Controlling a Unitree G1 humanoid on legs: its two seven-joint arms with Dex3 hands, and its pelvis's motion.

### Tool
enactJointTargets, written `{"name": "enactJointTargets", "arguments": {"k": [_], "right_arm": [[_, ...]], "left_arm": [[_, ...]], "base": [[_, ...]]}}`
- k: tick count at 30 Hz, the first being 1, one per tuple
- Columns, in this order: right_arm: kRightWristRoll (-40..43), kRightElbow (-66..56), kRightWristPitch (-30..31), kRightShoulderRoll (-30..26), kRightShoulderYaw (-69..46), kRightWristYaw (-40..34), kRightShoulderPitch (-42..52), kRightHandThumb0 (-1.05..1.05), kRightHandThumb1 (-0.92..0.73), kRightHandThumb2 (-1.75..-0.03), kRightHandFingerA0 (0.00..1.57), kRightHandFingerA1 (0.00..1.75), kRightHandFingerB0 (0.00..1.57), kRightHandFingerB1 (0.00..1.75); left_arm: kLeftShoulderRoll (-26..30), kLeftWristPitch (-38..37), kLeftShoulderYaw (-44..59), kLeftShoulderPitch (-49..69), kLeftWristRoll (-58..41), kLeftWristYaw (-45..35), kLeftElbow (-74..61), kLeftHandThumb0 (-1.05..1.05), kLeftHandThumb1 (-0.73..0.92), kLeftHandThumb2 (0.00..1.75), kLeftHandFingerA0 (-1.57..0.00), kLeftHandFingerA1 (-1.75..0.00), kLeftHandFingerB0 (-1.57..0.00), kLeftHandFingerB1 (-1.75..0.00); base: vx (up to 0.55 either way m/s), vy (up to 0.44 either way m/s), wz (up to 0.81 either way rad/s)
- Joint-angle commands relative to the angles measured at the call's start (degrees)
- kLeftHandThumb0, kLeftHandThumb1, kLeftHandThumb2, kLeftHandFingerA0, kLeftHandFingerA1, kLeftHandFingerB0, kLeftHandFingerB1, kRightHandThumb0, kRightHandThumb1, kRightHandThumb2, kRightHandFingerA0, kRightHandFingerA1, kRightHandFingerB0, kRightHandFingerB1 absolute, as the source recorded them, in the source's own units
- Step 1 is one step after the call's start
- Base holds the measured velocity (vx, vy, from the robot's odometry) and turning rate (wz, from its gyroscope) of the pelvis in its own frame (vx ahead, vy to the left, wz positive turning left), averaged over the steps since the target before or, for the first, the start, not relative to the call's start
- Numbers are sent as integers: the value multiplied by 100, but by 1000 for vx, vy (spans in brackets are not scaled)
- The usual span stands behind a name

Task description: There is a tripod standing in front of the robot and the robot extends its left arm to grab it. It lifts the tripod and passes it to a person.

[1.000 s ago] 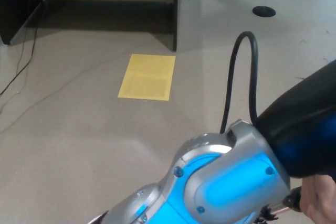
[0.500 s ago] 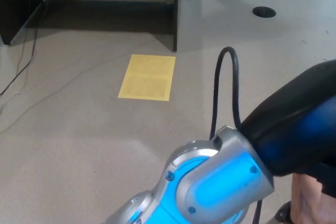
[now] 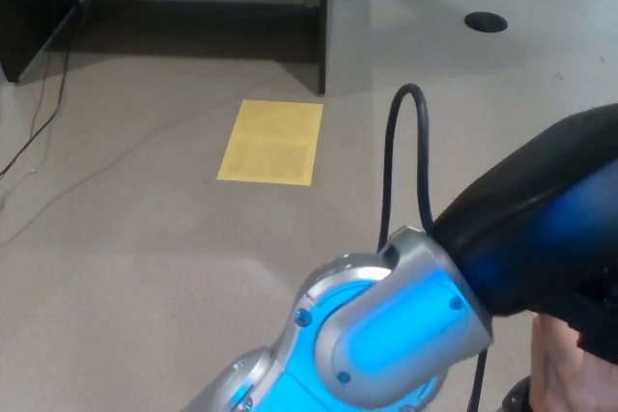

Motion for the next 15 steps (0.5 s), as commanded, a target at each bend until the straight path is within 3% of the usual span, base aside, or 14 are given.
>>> {"name": "enactJointTargets", "arguments": {"k": [1,2,3,4,5,6,7,9,10,12,15], "right_arm": [[-9,289,478,-2,-64,-31,-123,-45,-72,-63,70,41,48,36],[13,312,522,14,-86,-50,-134,-45,-72,-63,70,41,48,36],[72,361,335,5,-113,56,-137,-41,-75,-63,67,41,47,35],[40,360,238,-34,-73,137,-161,-39,-72,-62,67,41,44,34],[43,333,211,-49,-67,187,-160,-39,-74,-62,64,40,42,34],[68,289,234,-46,-84,212,-140,-39,-74,-62,64,40,42,34],[183,62,235,-84,-162,348,-18,-40,-75,-62,58,38,41,34],[268,114,181,-59,-238,407,-1,-41,-74,-62,56,38,41,33],[261,295,171,-13,-259,372,-88,-39,-73,-62,60,40,44,34],[175,426,248,58,-236,274,-157,-40,-74,-62,58,40,43,34],[153,512,218,75,-240,295,-205,-41,-75,-62,61,40,45,35]], "left_arm": [[-149,323,317,138,-536,-312,-64,-57,34,66,-1,-6,0,-4],[-177,314,384,166,-670,-375,-62,-57,34,66,-1,-6,0,-4],[-238,404,513,202,-915,-504,-68,-29,45,56,0,-23,0,0],[-270,455,641,237,-1162,-647,-45,-17,41,66,-1,-7,0,-1],[-295,585,764,233,-1365,-773,-42,-18,49,55,0,-14,0,0],[-310,746,865,202,-1516,-866,-50,-18,49,55,0,-14,0,0],[-247,823,949,140,-1600,-970,-51,-25,41,67,0,-2,0,-3],[-139,819,990,70,-1620,-1039,-37,-28,38,62,-1,-8,0,0],[-52,776,996,20,-1587,-1079,-18,-44,26,58,0,0,0,-2],[-14,1094,1106,-85,-1718,-1119,-50,-62,40,72,0,0,0,-6],[32,1279,1213,-109,-1856,-1100,-121,-63,41,77,0,0,0,-7]], "base": [[0,0,0],[0,0,0],[0,0,0],[0,0,0],[0,0,0],[0,0,0],[0,0,0],[0,0,0],[0,0,0],[0,0,0],[0,0,0]]}}
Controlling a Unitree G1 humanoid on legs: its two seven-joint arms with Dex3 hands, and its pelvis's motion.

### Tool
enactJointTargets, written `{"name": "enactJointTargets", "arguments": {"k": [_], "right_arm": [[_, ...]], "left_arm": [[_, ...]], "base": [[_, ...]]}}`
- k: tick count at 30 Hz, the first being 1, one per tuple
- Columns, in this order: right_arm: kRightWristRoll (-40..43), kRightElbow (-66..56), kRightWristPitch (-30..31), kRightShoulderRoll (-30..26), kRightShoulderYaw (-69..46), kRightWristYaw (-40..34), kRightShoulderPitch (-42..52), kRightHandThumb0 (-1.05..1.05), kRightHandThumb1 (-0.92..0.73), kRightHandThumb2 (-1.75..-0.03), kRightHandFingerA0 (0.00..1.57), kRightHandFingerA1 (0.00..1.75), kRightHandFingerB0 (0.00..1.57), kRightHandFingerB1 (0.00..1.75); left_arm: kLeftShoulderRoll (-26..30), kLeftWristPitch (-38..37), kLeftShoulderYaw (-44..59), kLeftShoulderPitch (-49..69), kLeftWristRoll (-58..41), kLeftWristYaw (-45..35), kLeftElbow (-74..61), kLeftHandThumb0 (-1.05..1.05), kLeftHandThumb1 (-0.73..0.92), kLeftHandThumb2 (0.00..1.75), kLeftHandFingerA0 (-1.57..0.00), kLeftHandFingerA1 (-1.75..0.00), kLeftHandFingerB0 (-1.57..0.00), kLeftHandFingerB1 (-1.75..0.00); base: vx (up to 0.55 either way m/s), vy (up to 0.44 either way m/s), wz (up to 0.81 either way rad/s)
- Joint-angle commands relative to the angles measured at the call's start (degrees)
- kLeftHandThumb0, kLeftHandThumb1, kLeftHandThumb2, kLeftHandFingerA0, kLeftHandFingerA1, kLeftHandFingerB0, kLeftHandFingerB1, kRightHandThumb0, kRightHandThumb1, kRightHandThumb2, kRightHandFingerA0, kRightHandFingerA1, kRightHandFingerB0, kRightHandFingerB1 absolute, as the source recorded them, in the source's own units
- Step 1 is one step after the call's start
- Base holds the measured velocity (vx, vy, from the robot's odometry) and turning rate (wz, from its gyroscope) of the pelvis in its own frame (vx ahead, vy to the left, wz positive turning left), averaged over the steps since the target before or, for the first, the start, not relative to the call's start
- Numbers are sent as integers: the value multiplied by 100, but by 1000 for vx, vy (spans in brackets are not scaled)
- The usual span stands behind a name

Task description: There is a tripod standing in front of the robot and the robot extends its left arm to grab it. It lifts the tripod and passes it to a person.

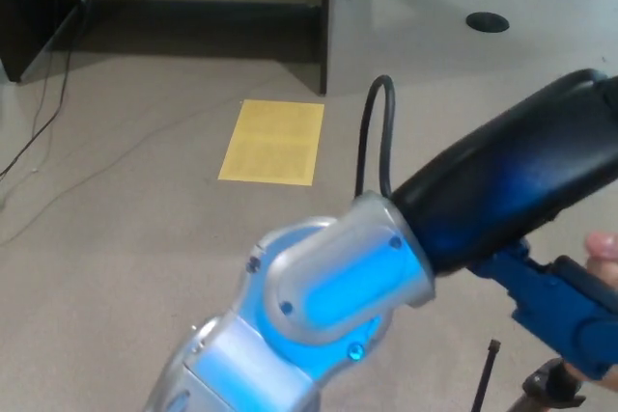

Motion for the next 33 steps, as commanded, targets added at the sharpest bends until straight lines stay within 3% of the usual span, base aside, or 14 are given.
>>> {"name": "enactJointTargets", "arguments": {"k": [1,6,7,8,9,10,12,13,15,18,22,23,26,33], "right_arm": [[57,167,66,10,-39,147,-85,-41,-75,-62,61,40,45,35],[171,-206,81,-57,-128,348,76,-39,-74,-63,60,39,42,34],[175,-238,-14,-76,-130,353,104,-37,-74,-62,63,41,43,35],[173,-202,-57,-91,-133,349,104,-41,-73,-63,65,42,43,35],[174,-190,-53,-96,-135,349,103,-41,-73,-63,65,42,43,35],[165,-222,-41,-99,-132,312,115,-46,-60,-88,58,58,38,49],[184,-172,-56,-72,-156,259,109,-45,-59,-88,57,58,38,49],[156,-126,-68,-61,-141,192,88,-38,-71,-63,64,44,44,36],[179,-118,-56,-58,-157,209,90,-38,-71,-62,63,43,43,35],[207,-77,-71,-45,-177,216,76,-38,-71,-62,63,43,44,35],[239,-32,-66,10,-196,183,68,-37,-71,-61,62,42,44,35],[240,-32,-67,17,-194,184,75,-37,-71,-62,62,42,44,35],[243,-23,-34,45,-196,153,70,-37,-71,-61,62,41,44,35],[262,-11,-84,40,-206,116,162,-38,-71,-61,61,41,44,35]], "left_arm": [[107,699,226,-107,-612,-263,-154,-63,41,77,0,0,0,-7],[755,558,814,272,-700,-345,-438,-63,40,75,0,0,0,-6],[907,531,948,346,-750,-389,-454,-65,42,54,0,0,0,0],[1049,569,1202,546,-874,-429,-494,-62,40,73,0,0,0,-1],[1099,590,1292,618,-942,-430,-510,-62,40,73,0,0,0,-1],[1214,524,1492,823,-1047,-478,-514,-61,40,73,0,0,0,0],[1658,291,1924,1360,-1076,-599,-535,-63,42,74,0,-2,0,0],[1813,60,2170,1725,-1143,-695,-455,-58,38,57,0,0,0,0],[2178,-359,2480,2367,-1020,-770,-331,-58,39,55,0,-5,0,0],[2364,-766,2916,3287,-1037,-822,-7,-56,39,57,0,-2,0,0],[2409,-1771,3396,4420,-808,-747,878,-60,43,53,0,-21,0,0],[2358,-1951,3518,4589,-854,-759,1128,-60,39,72,0,-18,0,0],[2290,-2197,3727,5070,-625,-418,1731,-52,35,71,0,-22,0,-8],[2475,-3917,3862,5552,120,410,4316,-50,34,70,-2,-33,0,-13]], "base": [[0,0,0],[0,0,0],[0,0,0],[0,0,0],[0,0,0],[0,0,0],[0,0,0],[0,0,0],[0,0,0],[0,0,0],[0,0,0],[0,0,0],[0,0,0],[0,0,0]]}}
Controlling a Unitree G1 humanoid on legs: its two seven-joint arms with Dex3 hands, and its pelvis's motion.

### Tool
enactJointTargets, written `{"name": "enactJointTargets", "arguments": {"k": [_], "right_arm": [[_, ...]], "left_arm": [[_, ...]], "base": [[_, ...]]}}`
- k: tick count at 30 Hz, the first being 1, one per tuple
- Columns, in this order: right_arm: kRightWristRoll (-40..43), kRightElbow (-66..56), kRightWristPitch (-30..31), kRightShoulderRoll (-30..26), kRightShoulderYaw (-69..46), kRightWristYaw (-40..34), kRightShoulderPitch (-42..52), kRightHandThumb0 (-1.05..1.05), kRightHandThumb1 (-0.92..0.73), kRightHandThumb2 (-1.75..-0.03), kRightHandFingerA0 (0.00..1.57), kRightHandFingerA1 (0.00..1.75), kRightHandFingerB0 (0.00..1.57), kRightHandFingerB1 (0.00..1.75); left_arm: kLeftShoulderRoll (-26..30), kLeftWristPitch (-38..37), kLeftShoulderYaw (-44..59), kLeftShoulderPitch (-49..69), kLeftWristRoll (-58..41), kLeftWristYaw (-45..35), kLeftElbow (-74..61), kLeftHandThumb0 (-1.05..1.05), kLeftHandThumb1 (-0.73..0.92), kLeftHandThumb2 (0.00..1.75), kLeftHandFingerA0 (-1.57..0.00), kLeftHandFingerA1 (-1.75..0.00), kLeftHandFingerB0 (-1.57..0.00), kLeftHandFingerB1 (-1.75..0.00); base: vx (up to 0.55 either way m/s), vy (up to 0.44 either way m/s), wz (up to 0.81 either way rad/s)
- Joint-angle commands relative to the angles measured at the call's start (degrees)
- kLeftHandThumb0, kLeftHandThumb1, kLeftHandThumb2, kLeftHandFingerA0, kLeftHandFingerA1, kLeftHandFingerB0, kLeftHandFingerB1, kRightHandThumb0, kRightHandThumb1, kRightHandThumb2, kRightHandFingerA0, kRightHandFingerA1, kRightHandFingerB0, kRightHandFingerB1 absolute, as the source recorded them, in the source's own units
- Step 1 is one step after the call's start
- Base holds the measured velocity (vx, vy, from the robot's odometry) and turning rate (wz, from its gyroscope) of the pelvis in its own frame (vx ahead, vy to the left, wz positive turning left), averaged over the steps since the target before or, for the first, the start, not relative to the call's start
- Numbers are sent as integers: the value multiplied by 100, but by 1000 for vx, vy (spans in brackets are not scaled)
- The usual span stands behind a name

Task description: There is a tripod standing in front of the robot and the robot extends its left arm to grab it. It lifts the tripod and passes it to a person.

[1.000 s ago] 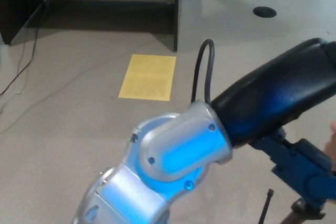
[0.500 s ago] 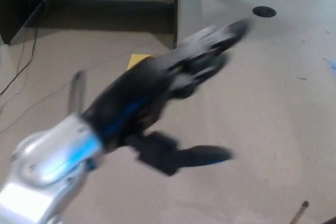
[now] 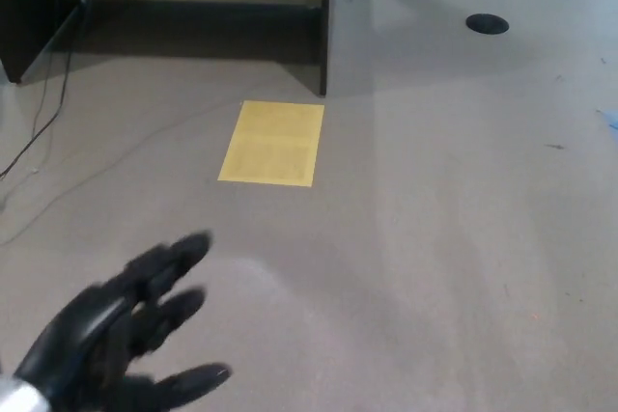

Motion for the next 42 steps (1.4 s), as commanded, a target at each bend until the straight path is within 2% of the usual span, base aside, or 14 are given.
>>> {"name": "enactJointTargets", "arguments": {"k": [1,3,6,7,8,9,13,23,25,26,28,32,38,42], "right_arm": [[108,165,-44,-3,-123,-130,135,-38,-70,-61,60,41,43,35],[99,170,-90,-12,-115,-159,177,-38,-70,-60,62,41,43,35],[142,118,-139,-7,-141,-162,336,-38,-71,-61,61,41,43,35],[113,115,-113,-8,-122,-198,336,-39,-70,-61,62,41,44,35],[101,137,-105,0,-116,-241,378,-40,-70,-61,61,40,44,35],[108,146,-87,7,-124,-243,378,-40,-70,-61,61,40,44,35],[142,159,-51,28,-159,-266,413,-38,-70,-60,61,40,44,35],[118,182,0,-41,-204,-314,303,-38,-69,-60,64,40,45,35],[102,186,-19,-19,-190,-311,319,-40,-69,-61,62,40,44,35],[83,180,-34,-19,-178,-326,322,-40,-69,-60,62,40,44,34],[93,197,-29,-9,-193,-330,331,-39,-68,-61,65,42,44,35],[89,166,-36,23,-192,-296,362,-38,-69,-61,63,40,44,34],[117,195,-9,-9,-272,-301,352,-38,-68,-60,63,40,45,35],[93,238,11,59,-268,-303,151,-37,-69,-60,64,41,45,35]], "left_arm": [[231,-2906,477,868,982,1155,3096,-45,31,70,-1,-35,0,-19],[271,-2995,396,900,1121,1377,3398,-37,44,55,-8,-31,-3,-21],[445,-3368,139,939,1495,1837,4120,-37,47,61,-9,-34,-6,-19],[469,-3568,100,877,1554,1985,4450,-33,45,65,-9,-40,-1,-26],[430,-3663,91,810,1584,2216,4826,-21,49,95,-4,-50,0,-47],[398,-3676,122,763,1549,2292,4990,-34,50,60,-15,-36,-14,-30],[206,-3097,553,482,966,2236,5531,-38,51,65,-21,-40,-19,-34],[505,-3832,49,203,1303,2060,6318,-34,57,57,-50,-43,-36,-35],[557,-3878,22,184,1336,2085,6413,-42,47,71,-47,-50,-38,-45],[576,-3926,0,150,1351,2110,6493,-34,56,57,-55,-44,-45,-38],[585,-3967,0,109,1322,2134,6629,-36,56,56,-63,-46,-55,-41],[702,-3981,104,189,1130,1911,6567,-34,57,57,-60,-45,-52,-40],[1026,-4187,-25,66,1301,1960,6782,-43,48,69,-33,-46,-30,-42],[1337,-3946,-595,-333,1796,2129,7396,-41,55,57,-39,-41,-29,-33]], "base": [[0,0,0],[0,0,0],[0,0,0],[0,0,0],[0,0,0],[0,0,0],[0,0,0],[0,0,0],[0,0,0],[0,0,0],[0,0,0],[0,0,0],[0,0,0],[0,0,0]]}}
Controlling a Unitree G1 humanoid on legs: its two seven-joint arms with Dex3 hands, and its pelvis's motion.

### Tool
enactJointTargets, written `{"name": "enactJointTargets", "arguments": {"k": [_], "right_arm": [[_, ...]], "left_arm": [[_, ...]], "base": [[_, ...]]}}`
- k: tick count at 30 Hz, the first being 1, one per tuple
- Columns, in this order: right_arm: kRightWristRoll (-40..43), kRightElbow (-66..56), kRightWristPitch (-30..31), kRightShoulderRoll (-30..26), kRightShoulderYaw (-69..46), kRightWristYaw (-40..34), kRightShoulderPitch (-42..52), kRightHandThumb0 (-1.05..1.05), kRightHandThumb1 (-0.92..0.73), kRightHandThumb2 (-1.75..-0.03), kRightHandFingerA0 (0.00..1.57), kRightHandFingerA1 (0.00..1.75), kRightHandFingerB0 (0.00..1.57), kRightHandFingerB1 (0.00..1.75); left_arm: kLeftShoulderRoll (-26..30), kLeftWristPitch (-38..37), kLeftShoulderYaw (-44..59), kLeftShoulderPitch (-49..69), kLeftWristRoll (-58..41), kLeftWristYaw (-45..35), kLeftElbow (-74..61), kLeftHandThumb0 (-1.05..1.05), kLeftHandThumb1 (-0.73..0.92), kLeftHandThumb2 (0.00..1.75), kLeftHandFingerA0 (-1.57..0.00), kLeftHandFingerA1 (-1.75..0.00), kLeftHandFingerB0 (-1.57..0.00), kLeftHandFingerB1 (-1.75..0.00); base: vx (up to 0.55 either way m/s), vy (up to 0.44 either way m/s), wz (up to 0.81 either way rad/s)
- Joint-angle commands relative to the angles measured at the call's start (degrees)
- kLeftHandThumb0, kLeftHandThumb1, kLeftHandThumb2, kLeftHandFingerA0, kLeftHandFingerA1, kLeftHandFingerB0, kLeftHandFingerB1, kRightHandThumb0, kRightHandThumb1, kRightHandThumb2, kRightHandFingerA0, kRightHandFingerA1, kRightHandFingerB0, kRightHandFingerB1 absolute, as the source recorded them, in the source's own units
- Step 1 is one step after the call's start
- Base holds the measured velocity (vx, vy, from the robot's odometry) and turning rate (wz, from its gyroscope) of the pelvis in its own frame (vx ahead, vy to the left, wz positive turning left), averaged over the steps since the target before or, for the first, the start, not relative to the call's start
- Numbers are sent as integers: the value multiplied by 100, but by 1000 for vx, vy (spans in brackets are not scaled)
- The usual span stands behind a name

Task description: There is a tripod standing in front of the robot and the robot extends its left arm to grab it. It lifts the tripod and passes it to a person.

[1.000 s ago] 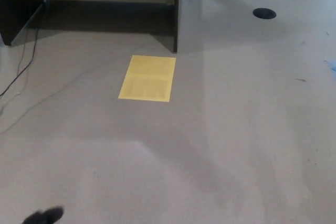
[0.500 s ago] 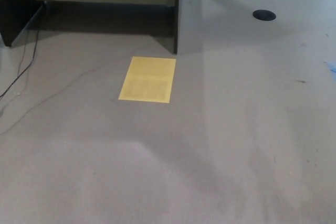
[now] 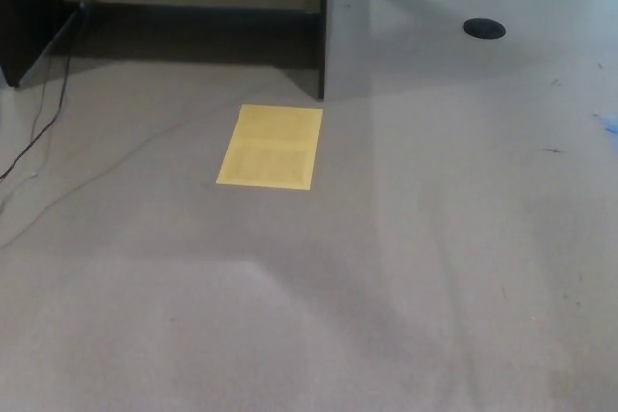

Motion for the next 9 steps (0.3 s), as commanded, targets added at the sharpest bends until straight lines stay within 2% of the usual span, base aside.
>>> {"name": "enactJointTargets", "arguments": {"k": [1,3,4,9], "right_arm": [[66,75,49,8,-72,-80,-163,-37,-69,-60,64,41,45,35],[64,50,-12,-16,-80,-90,-137,-38,-69,-60,63,40,45,35],[72,50,-50,-21,-87,-82,-119,-38,-69,-60,63,41,45,35],[74,15,-176,-36,-100,-116,67,-40,-69,-61,63,41,45,36]], "left_arm": [[321,-357,-362,-330,559,291,548,-41,55,57,-39,-41,-29,-33],[403,-335,-629,-440,731,236,712,-43,58,58,-41,-43,-25,-32],[415,-337,-664,-461,708,208,764,-50,48,72,-33,-49,-21,-40],[449,-422,-777,-362,708,206,853,-52,48,73,-30,-48,-21,-41]], "base": [[0,0,0],[0,0,0],[0,0,0],[0,0,0]]}}
